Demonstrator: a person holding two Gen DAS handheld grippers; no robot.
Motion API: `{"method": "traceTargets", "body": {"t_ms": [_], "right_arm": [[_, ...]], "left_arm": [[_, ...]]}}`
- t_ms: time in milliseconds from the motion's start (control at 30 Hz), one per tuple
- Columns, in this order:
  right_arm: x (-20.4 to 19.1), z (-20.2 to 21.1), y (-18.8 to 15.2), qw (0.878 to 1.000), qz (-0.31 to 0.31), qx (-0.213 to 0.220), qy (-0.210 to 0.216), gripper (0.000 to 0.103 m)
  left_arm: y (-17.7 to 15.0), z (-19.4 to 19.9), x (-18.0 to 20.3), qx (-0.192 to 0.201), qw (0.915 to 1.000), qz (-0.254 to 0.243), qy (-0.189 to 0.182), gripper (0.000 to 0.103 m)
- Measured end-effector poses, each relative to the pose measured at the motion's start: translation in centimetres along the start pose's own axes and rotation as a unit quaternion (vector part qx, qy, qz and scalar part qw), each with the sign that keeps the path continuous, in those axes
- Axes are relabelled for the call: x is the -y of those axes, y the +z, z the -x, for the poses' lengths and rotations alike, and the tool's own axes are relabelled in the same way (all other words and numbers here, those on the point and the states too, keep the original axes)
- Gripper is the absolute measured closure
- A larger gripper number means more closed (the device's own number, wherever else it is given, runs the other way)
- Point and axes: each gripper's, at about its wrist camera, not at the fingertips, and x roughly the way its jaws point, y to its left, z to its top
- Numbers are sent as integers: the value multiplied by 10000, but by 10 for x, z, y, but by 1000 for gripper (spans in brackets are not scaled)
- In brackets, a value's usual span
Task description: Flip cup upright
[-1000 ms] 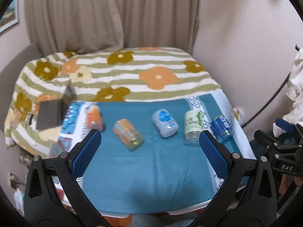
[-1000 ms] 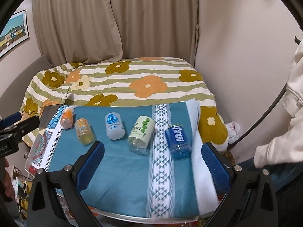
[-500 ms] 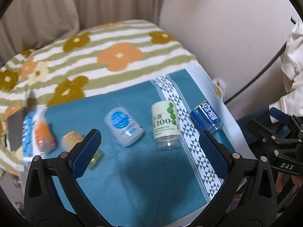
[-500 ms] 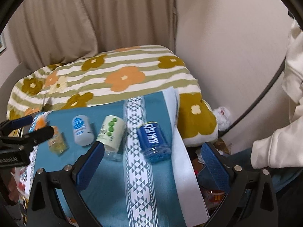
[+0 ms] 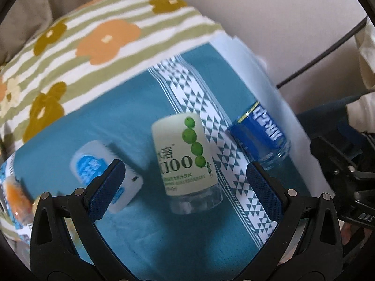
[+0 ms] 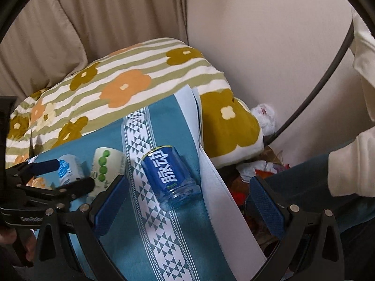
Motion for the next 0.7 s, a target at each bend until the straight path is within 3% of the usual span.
{"method": "traceTargets", "body": {"t_ms": [167,300,467,700], "right_arm": [[1,-12,-4,9997,-130,-186,-15,1],[2,-18,-6,9995,-208,-252,2,1],[6,-20,-8,9991,-342,-262,-7,1],[7,-15,-13,9989,-405,-254,-35,1]], "left_arm": [[-2,-27,4,-385,9992,-45,-130,5],[-2,-36,7,-464,9987,-175,-114,7],[-1,-47,11,-578,9978,-322,-20,31],[-2,-44,15,-530,9979,-378,-38,32]]}}
